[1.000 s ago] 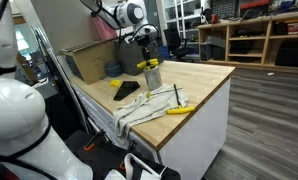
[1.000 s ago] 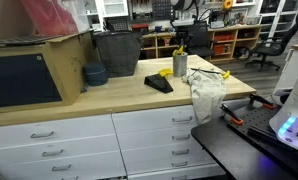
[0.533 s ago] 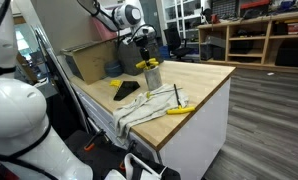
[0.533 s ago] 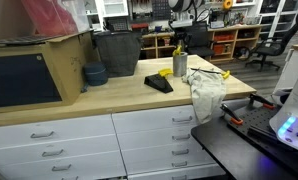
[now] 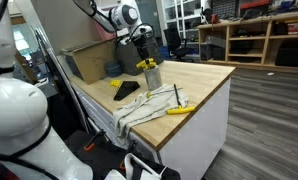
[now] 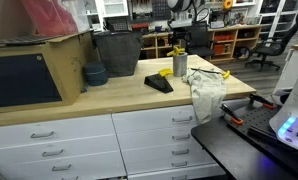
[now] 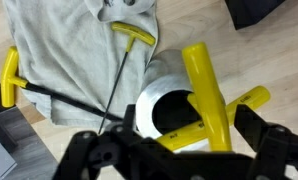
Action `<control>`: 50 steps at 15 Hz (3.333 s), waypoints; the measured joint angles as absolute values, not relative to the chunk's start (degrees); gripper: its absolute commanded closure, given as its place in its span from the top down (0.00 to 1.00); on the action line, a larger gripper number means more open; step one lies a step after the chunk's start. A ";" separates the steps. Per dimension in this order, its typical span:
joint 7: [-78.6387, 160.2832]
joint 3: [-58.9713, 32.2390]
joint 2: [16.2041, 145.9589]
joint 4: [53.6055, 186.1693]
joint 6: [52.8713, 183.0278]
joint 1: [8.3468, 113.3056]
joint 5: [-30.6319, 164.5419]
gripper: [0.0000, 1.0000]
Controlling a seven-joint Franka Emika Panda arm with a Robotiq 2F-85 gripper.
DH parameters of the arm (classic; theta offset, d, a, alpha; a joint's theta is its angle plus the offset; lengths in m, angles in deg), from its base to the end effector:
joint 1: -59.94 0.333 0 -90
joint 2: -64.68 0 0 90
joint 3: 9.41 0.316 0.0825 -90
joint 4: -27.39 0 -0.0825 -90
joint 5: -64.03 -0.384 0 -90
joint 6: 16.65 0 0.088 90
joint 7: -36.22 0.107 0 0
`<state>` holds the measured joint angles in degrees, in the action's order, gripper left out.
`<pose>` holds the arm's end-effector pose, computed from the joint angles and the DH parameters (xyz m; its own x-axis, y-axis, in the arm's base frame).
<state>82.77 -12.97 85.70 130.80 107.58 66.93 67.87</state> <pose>0.6402 0.0386 0.3425 0.7578 -0.6503 0.0530 -0.6524 -0.7557 0.0567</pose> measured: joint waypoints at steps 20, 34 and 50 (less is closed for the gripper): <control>101.04 -13.79 81.04 132.71 99.48 61.31 64.99 1.00; 106.23 -13.90 82.39 131.74 103.02 62.03 65.06 1.00; 111.66 -12.74 84.24 128.90 102.78 63.71 64.84 1.00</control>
<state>111.66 -12.74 84.24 128.90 102.78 63.71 64.84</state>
